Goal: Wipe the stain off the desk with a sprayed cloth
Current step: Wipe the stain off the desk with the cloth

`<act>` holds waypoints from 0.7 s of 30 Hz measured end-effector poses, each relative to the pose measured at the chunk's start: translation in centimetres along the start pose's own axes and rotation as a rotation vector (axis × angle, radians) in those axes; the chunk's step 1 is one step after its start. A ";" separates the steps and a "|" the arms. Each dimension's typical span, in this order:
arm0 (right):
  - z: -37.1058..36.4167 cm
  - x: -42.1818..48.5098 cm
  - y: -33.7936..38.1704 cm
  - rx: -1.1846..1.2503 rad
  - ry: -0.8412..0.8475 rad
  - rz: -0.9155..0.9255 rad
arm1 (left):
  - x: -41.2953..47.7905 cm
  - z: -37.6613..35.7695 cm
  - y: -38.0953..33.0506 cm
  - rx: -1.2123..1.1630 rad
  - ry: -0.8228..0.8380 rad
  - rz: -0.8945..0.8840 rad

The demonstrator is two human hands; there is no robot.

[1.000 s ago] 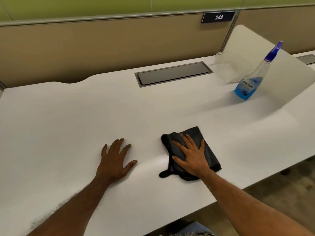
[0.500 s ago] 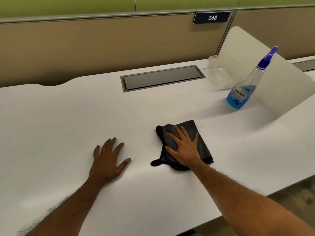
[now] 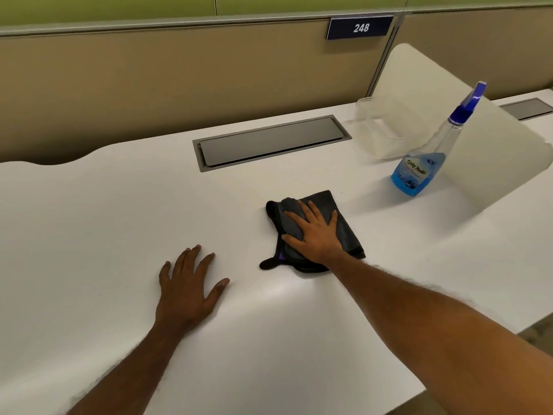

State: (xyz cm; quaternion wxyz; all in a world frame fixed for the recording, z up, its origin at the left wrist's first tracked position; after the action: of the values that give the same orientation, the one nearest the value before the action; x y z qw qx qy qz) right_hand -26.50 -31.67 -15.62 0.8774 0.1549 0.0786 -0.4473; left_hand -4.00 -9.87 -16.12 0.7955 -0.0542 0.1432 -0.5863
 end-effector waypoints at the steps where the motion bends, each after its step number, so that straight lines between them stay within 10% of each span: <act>1: 0.1 0.1 0.1 0.011 0.005 0.006 | 0.4 0.1 0.0 0.002 -0.001 -0.004; 12: 4.3 -3.2 -4.4 0.443 -0.311 -0.173 | 5.5 1.4 -2.7 -0.034 -0.041 -0.040; 21: 3.9 -2.3 -9.6 0.677 -0.097 -0.443 | 9.8 1.8 -11.1 -0.577 -0.033 0.004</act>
State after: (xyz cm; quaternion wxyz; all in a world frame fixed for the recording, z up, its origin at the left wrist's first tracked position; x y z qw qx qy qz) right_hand -35.67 -36.52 -13.28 0.6620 0.3927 -0.0832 -0.6330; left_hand -11.00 -22.73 -13.20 0.7505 -0.2877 0.2912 -0.5189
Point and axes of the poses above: each hand's wrist, its own x-axis towards the middle knuckle, its own z-axis out of the back of the hand, y = z × x, the point moved 6 cm from there along x, towards the middle knuckle, and after that the axes turned 10 degrees about y, right-handed, at the moved point
